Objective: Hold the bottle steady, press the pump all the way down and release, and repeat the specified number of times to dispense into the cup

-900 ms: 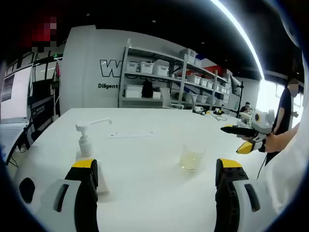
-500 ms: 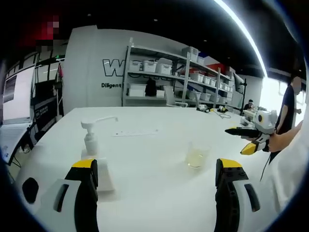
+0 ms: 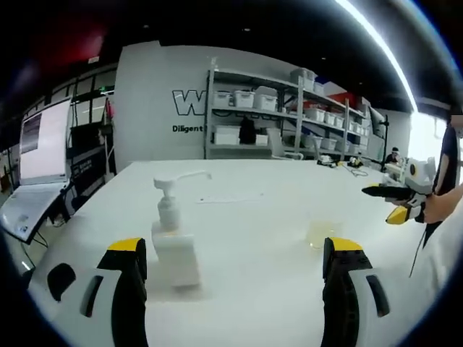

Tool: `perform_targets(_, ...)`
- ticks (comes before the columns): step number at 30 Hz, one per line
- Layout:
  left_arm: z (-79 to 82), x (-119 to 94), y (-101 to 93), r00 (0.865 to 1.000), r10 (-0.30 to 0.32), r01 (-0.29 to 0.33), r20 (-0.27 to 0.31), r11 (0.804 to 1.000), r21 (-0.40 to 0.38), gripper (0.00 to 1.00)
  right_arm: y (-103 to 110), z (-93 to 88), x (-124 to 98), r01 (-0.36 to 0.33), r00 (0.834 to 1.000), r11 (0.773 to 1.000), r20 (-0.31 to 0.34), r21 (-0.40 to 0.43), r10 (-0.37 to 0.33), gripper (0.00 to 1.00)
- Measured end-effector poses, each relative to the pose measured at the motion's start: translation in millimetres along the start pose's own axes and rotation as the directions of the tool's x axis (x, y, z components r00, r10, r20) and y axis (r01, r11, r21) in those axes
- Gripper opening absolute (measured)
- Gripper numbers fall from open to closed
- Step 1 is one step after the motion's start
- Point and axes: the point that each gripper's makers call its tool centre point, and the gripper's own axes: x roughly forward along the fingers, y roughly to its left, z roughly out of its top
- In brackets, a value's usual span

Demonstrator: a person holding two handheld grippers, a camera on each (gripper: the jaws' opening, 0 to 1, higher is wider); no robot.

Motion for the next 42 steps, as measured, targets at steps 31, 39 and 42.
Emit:
perform_targets(31,-12.9,17.2,36.1,0.989,0.140,-0.138,0.042,0.990,-0.037,1.00,-7.3,10.0,-4.0,0.002,1.000,1.000,0.028,-0.017,-0.001,0.73)
perform_targets(39,-22.0,23.0,37.6,0.992,0.124,-0.123,0.021,0.991,-0.054,1.00,-7.7,15.6,-3.4,-0.002,0.998,0.999,0.062,0.033,0.000,0.94)
perform_targets(42,-25.2,25.8,38.0,0.993,0.118,-0.116,0.023,0.992,-0.052,1.00,-12.5,18.4,-3.8,0.016,0.996,1.000,0.087,0.017,-0.017,1.00)
